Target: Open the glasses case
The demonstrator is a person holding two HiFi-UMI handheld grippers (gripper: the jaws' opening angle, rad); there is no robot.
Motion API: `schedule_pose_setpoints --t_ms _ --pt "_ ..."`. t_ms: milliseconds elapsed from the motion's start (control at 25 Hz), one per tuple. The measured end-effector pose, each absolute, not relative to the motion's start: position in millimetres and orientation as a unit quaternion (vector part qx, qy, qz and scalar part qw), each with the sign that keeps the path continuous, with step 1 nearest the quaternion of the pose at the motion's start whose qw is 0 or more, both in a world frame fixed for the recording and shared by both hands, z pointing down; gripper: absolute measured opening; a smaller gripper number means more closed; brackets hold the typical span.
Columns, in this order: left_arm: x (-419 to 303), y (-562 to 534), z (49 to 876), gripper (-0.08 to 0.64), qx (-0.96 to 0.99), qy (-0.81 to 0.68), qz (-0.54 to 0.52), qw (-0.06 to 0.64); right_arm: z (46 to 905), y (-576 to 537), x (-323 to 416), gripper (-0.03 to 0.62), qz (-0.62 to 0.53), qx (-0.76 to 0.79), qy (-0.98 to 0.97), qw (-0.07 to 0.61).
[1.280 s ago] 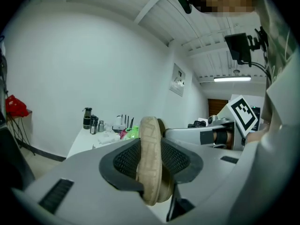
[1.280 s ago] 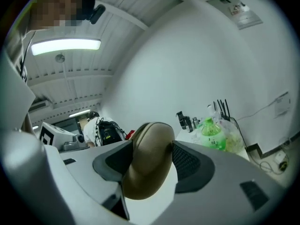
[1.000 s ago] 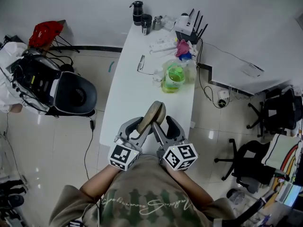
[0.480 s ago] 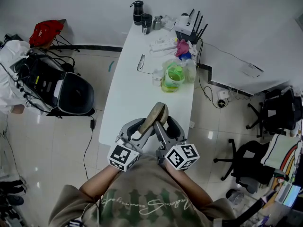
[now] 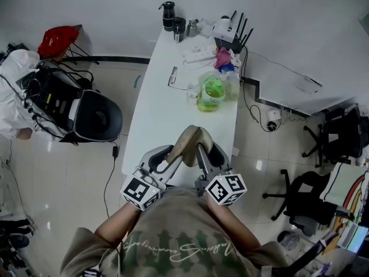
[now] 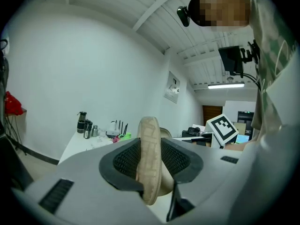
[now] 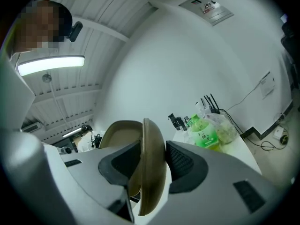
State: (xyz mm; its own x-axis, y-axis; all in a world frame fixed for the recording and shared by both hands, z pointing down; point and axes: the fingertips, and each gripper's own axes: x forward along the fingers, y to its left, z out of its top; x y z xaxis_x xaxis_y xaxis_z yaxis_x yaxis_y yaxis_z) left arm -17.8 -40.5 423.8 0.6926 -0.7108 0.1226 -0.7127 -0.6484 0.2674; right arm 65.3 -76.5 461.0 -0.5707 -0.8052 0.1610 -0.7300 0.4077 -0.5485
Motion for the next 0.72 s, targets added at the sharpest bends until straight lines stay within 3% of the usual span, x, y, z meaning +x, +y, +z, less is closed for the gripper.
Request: schedule_pose_setpoints --t_ms 120,320,720 --pt "-22 -37 421 0.141 0.909 -0.374 -0.022 0.181 463 -75 65 0.157 -0.297 -0.432 0.849 0.068" --pt "-33 -36 429 0.140 0.916 -0.341 -0.033 0.208 479 -68 71 0.094 -0.308 -0.394 0.863 0.072" --pt "-4 -22 440 0.140 0.943 -0.304 0.033 0.132 470 -52 83 0.052 -0.302 -0.400 0.862 0.078"
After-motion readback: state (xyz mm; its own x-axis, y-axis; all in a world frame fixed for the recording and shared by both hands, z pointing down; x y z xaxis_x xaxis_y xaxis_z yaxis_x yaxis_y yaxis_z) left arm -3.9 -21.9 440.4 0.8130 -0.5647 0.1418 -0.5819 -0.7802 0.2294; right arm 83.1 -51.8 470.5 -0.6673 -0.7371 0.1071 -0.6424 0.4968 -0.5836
